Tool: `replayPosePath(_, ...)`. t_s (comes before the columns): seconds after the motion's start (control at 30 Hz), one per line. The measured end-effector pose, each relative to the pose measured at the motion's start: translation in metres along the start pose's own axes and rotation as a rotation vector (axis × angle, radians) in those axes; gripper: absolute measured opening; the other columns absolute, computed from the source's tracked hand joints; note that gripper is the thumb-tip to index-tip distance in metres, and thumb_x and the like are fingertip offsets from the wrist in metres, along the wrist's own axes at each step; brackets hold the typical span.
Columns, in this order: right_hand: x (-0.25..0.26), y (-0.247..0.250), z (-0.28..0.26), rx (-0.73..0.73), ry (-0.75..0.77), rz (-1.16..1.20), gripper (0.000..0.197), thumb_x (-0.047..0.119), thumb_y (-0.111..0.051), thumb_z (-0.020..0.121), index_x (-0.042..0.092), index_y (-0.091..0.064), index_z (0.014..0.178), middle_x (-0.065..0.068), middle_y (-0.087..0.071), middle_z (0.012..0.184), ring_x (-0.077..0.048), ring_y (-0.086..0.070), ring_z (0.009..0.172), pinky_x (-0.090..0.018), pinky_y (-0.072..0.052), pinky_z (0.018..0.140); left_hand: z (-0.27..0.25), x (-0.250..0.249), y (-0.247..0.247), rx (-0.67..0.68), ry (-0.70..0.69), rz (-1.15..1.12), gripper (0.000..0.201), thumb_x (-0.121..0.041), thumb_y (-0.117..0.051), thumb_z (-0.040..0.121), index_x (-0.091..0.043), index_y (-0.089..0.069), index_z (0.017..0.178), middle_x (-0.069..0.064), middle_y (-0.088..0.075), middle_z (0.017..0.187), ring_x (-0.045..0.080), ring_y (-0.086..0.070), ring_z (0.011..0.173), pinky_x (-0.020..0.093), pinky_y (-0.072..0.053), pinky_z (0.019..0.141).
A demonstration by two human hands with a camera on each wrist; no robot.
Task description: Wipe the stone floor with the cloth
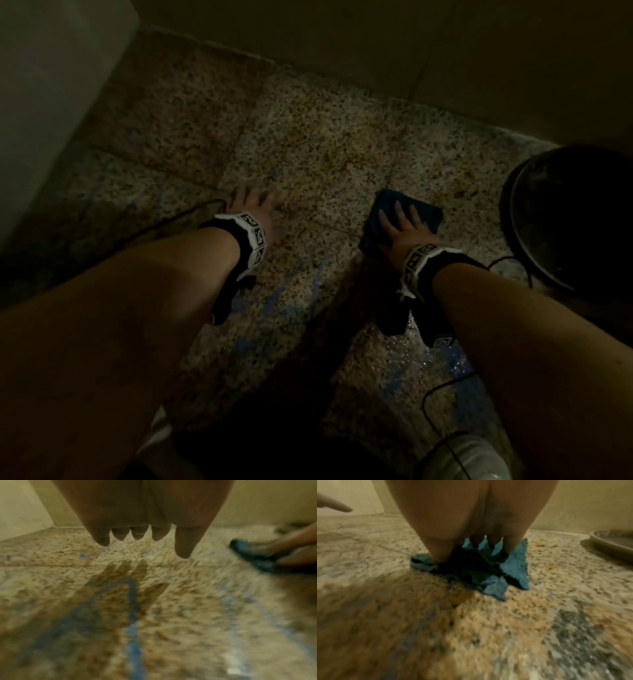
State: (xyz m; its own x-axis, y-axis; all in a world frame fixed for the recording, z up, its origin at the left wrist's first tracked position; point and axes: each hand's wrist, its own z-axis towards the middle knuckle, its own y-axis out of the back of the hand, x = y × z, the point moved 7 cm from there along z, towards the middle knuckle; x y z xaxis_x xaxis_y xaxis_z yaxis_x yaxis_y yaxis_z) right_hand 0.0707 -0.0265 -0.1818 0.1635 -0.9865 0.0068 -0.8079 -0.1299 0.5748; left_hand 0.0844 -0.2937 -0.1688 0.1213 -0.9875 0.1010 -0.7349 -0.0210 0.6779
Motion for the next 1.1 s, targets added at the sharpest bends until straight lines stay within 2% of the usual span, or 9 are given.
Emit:
replayPosePath(0.17, 0.013, -0.018, -0.004, -0.030, 0.043, -0.035, 0.062, 0.042, -0.024, 0.103, 0.033, 0.019, 0.148, 0.001, 0.032, 0.153, -0.027, 0.024, 0.143, -0.042, 0.004, 0.118, 0.021, 0.009, 0.022, 0.002, 0.072, 0.006, 0.078, -0.054, -0.034, 0.097, -0.020, 0.008, 0.152, 0.008, 0.013, 0.158, 0.034, 0.005, 0.145, 0.050, -0.015, 0.116)
replayPosePath(0.3, 0.021, -0.025, 0.000, -0.056, 0.060, 0.006, 0.061, 0.040, -0.022, 0.104, 0.034, 0.019, 0.148, 0.002, 0.033, 0.152, -0.027, 0.026, 0.142, -0.042, 0.006, 0.118, 0.037, 0.013, 0.027, -0.049, 0.093, 0.011, 0.091, -0.069, -0.036, 0.089, -0.019, 0.006, 0.152, 0.008, 0.012, 0.158, 0.035, 0.003, 0.145, 0.051, -0.011, 0.116)
replayPosePath(0.4, 0.026, -0.019, 0.004, -0.043, 0.018, 0.073, 0.062, 0.038, -0.026, 0.104, 0.037, 0.018, 0.147, 0.004, 0.033, 0.153, -0.026, 0.025, 0.142, -0.044, 0.003, 0.118, 0.039, 0.027, 0.031, -0.085, 0.095, 0.066, 0.103, -0.078, -0.039, 0.080, -0.019, 0.005, 0.152, 0.008, 0.008, 0.158, 0.035, 0.000, 0.144, 0.051, -0.010, 0.116)
replayPosePath(0.5, 0.032, 0.005, 0.015, -0.034, -0.015, 0.147, 0.066, 0.029, -0.032, 0.104, 0.037, 0.017, 0.148, 0.005, 0.032, 0.153, -0.026, 0.025, 0.143, -0.047, 0.000, 0.117, 0.041, 0.041, 0.035, -0.086, 0.054, 0.179, 0.110, -0.087, -0.030, 0.073, -0.022, 0.012, 0.151, 0.007, 0.017, 0.157, 0.036, 0.002, 0.144, 0.052, -0.009, 0.115)
replayPosePath(0.63, 0.043, 0.044, 0.036, -0.059, -0.071, 0.227, 0.074, 0.019, -0.041, 0.102, 0.036, 0.014, 0.149, 0.005, 0.030, 0.154, -0.029, 0.022, 0.143, -0.050, -0.002, 0.117, 0.036, 0.037, 0.033, -0.015, -0.006, 0.247, 0.100, -0.075, -0.030, 0.084, -0.017, 0.019, 0.148, 0.006, 0.025, 0.155, 0.032, 0.012, 0.144, 0.045, -0.007, 0.116)
replayPosePath(0.77, 0.049, 0.058, 0.042, -0.077, -0.128, 0.259, 0.075, 0.015, -0.040, 0.101, 0.036, 0.014, 0.149, 0.005, 0.029, 0.155, -0.030, 0.021, 0.144, -0.051, -0.004, 0.116, 0.051, 0.041, 0.033, -0.014, -0.005, 0.250, 0.107, -0.080, -0.033, 0.078, -0.019, 0.019, 0.149, 0.011, 0.022, 0.156, 0.038, 0.003, 0.144, 0.049, -0.018, 0.113)
replayPosePath(0.87, 0.056, 0.052, 0.038, -0.083, -0.140, 0.221, 0.071, 0.019, -0.035, 0.103, 0.033, 0.016, 0.150, 0.002, 0.030, 0.154, -0.028, 0.022, 0.144, -0.047, -0.002, 0.118, 0.061, 0.046, 0.027, 0.002, -0.015, 0.208, 0.112, -0.083, -0.035, 0.073, -0.023, 0.021, 0.148, 0.010, 0.023, 0.156, 0.041, 0.000, 0.144, 0.053, -0.025, 0.110)
replayPosePath(1.03, 0.090, 0.020, 0.021, -0.029, -0.129, 0.189, 0.086, 0.006, -0.044, 0.097, 0.033, 0.020, 0.148, 0.002, 0.034, 0.152, -0.027, 0.024, 0.143, -0.045, -0.004, 0.117, 0.059, 0.045, 0.028, -0.024, -0.073, 0.198, 0.107, -0.081, -0.034, 0.077, -0.022, 0.020, 0.149, 0.009, 0.024, 0.155, 0.040, 0.004, 0.144, 0.051, -0.026, 0.111)
replayPosePath(1.1, 0.104, 0.012, 0.012, -0.003, -0.128, 0.210, 0.090, 0.004, -0.047, 0.095, 0.034, 0.019, 0.148, 0.003, 0.035, 0.152, -0.027, 0.025, 0.142, -0.047, -0.006, 0.116, 0.059, 0.050, 0.027, -0.039, -0.099, 0.160, 0.108, -0.083, -0.033, 0.075, -0.025, 0.020, 0.149, 0.007, 0.025, 0.155, 0.039, 0.003, 0.144, 0.050, -0.027, 0.112)
